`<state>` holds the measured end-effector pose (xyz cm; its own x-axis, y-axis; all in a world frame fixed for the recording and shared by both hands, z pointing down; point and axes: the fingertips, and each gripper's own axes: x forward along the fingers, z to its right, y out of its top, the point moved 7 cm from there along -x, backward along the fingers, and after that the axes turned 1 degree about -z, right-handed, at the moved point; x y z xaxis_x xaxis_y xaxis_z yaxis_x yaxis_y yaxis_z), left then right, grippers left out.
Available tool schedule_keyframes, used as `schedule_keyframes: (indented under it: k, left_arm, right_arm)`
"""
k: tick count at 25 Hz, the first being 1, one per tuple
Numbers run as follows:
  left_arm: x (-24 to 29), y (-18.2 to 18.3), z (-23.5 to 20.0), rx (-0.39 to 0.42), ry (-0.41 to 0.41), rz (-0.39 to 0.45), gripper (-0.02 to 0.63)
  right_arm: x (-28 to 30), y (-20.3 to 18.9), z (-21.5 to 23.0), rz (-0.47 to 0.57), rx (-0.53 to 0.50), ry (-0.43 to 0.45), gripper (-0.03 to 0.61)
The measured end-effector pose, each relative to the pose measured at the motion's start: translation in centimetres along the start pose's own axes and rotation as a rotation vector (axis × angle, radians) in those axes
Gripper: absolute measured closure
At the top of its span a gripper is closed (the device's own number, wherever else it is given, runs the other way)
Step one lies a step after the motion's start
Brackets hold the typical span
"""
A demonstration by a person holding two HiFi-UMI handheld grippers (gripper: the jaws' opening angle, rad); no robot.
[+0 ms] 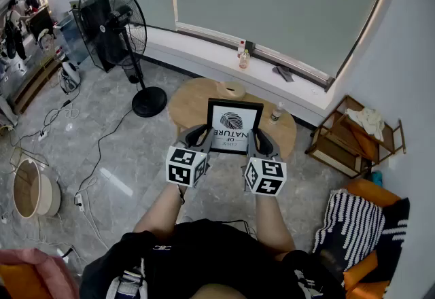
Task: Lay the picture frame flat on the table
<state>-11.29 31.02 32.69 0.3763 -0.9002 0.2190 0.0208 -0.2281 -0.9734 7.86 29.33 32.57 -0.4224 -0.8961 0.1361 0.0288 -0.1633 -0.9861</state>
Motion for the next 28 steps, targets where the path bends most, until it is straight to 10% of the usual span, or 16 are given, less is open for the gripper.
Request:
schedule_keyframes:
  k: [28]
  left_arm:
    - [-4.5, -0.7, -13.2, -0.023, -0.131, 0.039, 0.526]
  right_arm:
    - [4.2, -0.9, -13.1, 0.013, -0.012, -0.106, 0.491]
